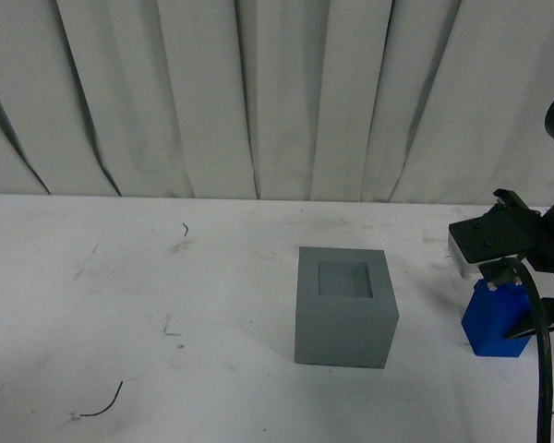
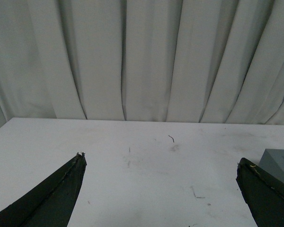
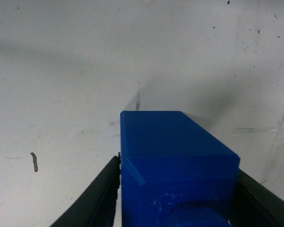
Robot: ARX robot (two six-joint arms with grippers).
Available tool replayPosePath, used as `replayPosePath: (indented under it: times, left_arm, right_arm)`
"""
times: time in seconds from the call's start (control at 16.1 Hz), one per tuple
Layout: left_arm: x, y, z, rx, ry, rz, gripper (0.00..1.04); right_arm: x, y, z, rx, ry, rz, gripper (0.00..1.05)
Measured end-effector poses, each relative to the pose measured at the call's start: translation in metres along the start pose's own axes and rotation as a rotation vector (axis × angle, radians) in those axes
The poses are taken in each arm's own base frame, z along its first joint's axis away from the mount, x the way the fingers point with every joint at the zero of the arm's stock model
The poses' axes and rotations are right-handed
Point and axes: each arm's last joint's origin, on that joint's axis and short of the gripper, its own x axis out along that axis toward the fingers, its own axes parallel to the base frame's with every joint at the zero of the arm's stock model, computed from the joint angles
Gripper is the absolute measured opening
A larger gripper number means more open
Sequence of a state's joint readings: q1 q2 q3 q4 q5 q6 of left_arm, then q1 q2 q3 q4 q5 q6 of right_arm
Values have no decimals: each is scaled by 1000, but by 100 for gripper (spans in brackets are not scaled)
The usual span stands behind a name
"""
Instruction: Insert blue part into gray base
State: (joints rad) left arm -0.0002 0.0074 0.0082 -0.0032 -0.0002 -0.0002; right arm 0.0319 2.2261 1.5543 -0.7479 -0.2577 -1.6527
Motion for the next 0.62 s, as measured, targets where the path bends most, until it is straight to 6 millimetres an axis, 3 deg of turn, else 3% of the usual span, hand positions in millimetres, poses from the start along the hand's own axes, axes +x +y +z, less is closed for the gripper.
replayPosePath:
  times: [0.12,0.44,0.62]
  left_arm:
    - [0,0,0,0,0,0,98]
    - [0,0,0,0,0,0,98]
    - [0,0,0,0,0,0,98]
  right_arm:
    - [-1,0,-4,12,2,-5,49]
    - [-5,4,-3,29,0,37,47]
    - [-32,-9,13,30,-11,16,47]
